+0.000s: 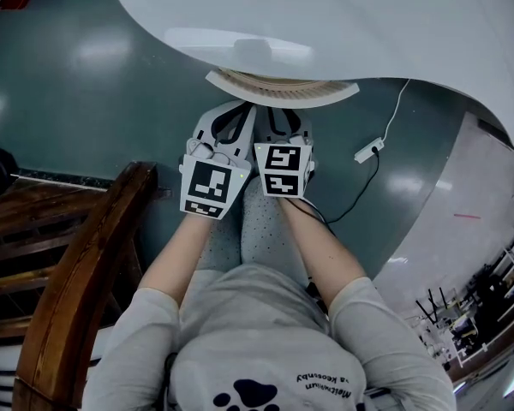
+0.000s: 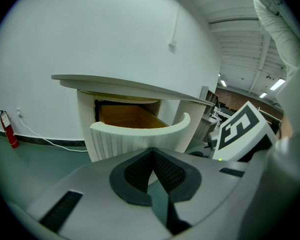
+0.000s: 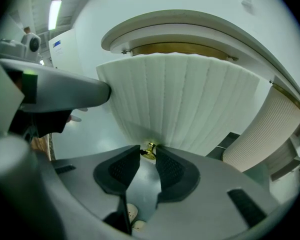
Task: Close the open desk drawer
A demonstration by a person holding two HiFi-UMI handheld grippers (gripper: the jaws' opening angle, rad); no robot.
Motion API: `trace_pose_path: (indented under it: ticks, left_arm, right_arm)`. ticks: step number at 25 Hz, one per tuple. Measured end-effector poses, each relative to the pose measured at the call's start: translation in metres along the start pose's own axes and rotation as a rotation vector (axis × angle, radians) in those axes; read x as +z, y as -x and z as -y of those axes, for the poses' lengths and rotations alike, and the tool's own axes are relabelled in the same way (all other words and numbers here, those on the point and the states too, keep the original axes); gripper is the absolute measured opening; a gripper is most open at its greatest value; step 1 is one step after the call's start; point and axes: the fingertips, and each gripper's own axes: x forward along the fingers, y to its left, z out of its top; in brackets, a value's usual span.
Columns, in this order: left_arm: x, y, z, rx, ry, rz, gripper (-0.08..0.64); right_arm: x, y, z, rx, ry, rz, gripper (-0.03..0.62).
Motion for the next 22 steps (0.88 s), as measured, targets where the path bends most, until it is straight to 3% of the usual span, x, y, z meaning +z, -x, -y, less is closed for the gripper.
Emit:
trace_pose_path:
  ticks: [22]
  left_arm:
    - [0.041,-0.036,-0.04,0.027,0.001,0.061,0.009]
  right_arm:
    - [0.055,-0.033,0.023,-0.023,0.013,0.058,0.107]
